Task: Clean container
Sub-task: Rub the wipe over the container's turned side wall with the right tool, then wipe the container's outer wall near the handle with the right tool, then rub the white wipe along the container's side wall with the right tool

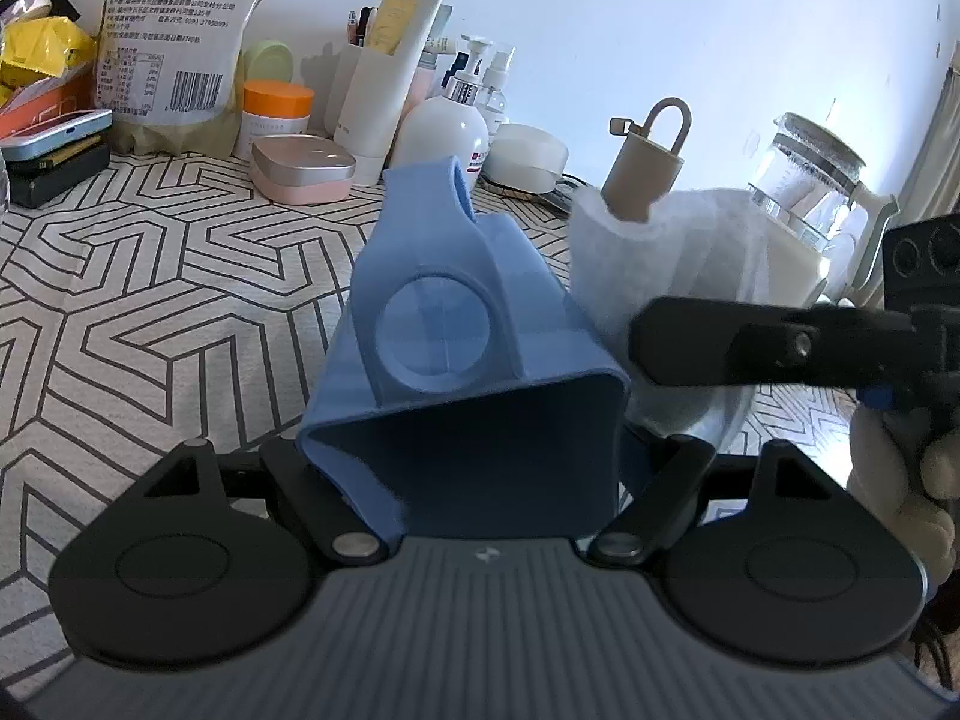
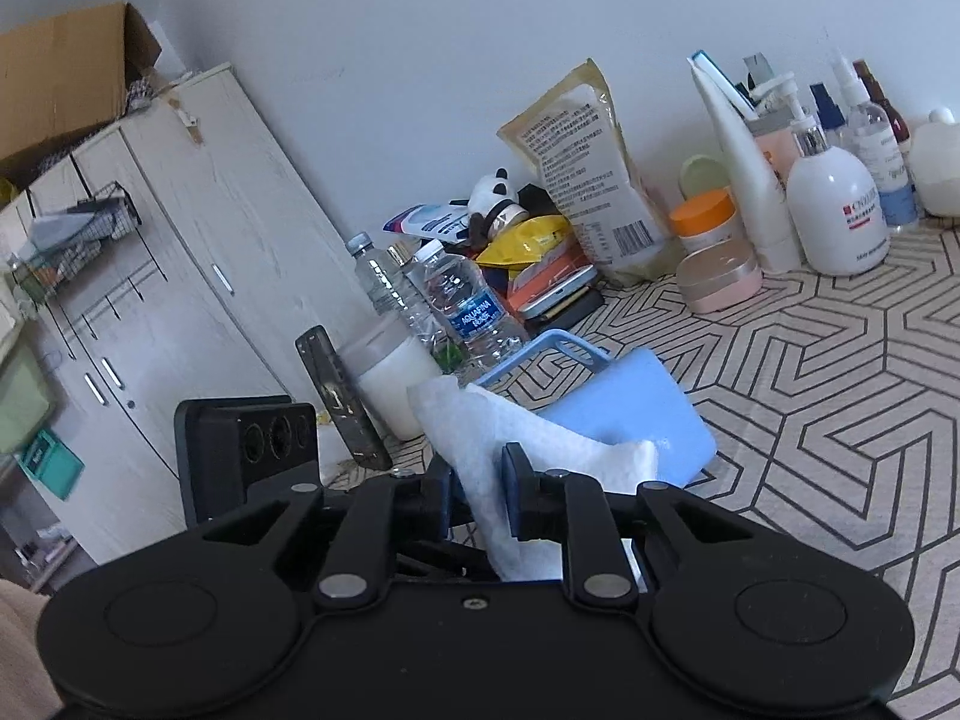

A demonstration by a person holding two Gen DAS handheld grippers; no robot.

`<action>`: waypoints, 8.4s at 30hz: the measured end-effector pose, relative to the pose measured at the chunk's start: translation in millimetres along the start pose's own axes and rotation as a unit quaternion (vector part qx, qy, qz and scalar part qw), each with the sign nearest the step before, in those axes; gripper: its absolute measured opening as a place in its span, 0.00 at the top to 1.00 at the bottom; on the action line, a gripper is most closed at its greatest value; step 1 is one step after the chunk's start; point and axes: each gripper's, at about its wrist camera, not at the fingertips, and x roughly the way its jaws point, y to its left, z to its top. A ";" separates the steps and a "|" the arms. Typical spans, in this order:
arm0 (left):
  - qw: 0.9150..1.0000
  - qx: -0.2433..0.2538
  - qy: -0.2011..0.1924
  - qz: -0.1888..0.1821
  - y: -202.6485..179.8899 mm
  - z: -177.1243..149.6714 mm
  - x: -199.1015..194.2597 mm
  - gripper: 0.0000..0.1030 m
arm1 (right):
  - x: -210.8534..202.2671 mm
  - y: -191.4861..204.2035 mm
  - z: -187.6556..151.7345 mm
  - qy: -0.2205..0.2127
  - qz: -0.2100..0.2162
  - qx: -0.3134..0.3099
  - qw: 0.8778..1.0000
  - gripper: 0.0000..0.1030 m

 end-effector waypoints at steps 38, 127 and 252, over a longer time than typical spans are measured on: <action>1.000 0.007 0.002 0.004 0.8 0.9 0.7 0.20 | -0.2 -12.5 1.0 -0.006 -0.027 0.011 1.000 0.78; 0.999 0.048 0.012 0.020 -14.8 -0.2 3.0 0.25 | -6.0 -3.9 -1.4 0.010 0.021 0.004 1.000 0.85; 1.000 -0.008 -0.010 -0.021 -1.4 2.5 -1.1 0.28 | -10.3 -37.3 -4.4 -0.024 0.075 0.121 0.990 0.80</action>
